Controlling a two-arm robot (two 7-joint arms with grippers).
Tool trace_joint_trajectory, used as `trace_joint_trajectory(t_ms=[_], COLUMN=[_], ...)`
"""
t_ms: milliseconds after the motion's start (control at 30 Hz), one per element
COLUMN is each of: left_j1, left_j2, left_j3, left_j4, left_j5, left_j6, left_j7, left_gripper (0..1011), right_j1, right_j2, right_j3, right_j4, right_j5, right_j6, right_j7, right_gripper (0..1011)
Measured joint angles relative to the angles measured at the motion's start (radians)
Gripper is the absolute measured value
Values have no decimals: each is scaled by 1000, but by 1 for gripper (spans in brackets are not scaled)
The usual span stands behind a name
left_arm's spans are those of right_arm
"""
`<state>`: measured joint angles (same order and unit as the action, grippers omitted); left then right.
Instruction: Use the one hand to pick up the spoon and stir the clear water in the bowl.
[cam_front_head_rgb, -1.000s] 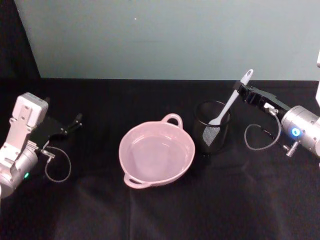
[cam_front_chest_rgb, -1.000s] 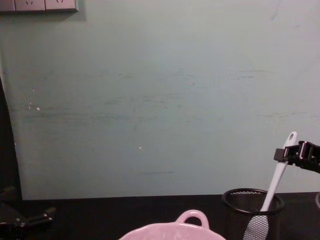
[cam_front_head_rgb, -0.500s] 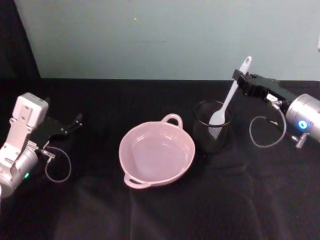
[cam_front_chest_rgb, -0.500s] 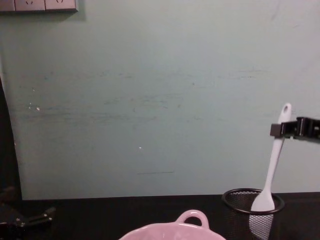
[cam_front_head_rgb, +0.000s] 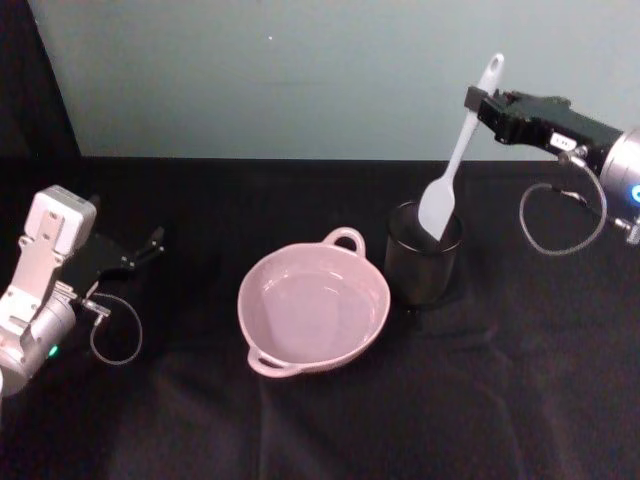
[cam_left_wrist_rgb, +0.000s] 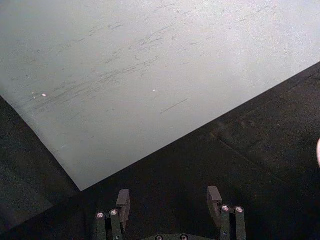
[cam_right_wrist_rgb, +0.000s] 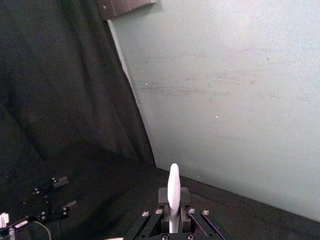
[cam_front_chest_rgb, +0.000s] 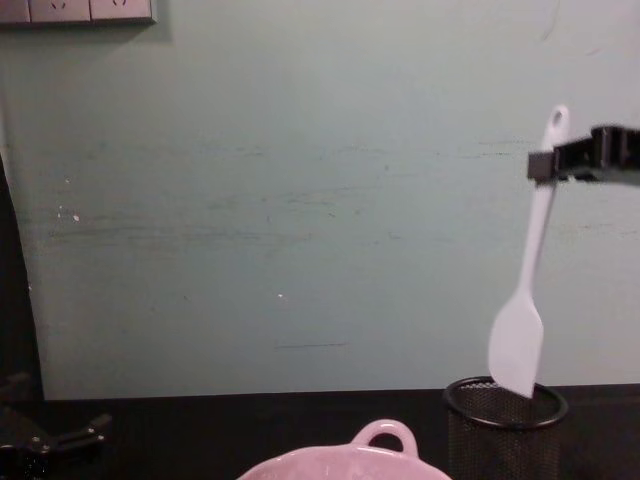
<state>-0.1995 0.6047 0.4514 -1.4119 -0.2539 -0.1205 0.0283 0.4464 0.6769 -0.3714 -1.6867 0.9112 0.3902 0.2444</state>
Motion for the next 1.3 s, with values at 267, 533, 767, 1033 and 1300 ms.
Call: trace_joint_trajectory(t_ms=[267, 533, 767, 1033, 1300], left_j1=[0, 0, 0, 0, 0], left_j2=[0, 0, 0, 0, 0], left_j3=[0, 0, 0, 0, 0], left_j4=[0, 0, 0, 0, 0], left_j5=[0, 0, 0, 0, 0], left_j6=[0, 0, 0, 0, 0], left_j7=[0, 0, 0, 0, 0], left_gripper=[1011, 1011, 1011, 1011, 1011], right_j1=[74, 133, 183, 225, 237], right_j2=[-7, -40, -65, -96, -155], right_j3=[-56, -125, -195, -264, -329], right_j4=[-8, 67, 156, 254, 287], right_j5=[-1, 24, 18, -5, -53], right_j6=[12, 4, -11, -41, -52], right_j7=[56, 163, 245, 319, 318], right_gripper=[123, 123, 123, 123, 123])
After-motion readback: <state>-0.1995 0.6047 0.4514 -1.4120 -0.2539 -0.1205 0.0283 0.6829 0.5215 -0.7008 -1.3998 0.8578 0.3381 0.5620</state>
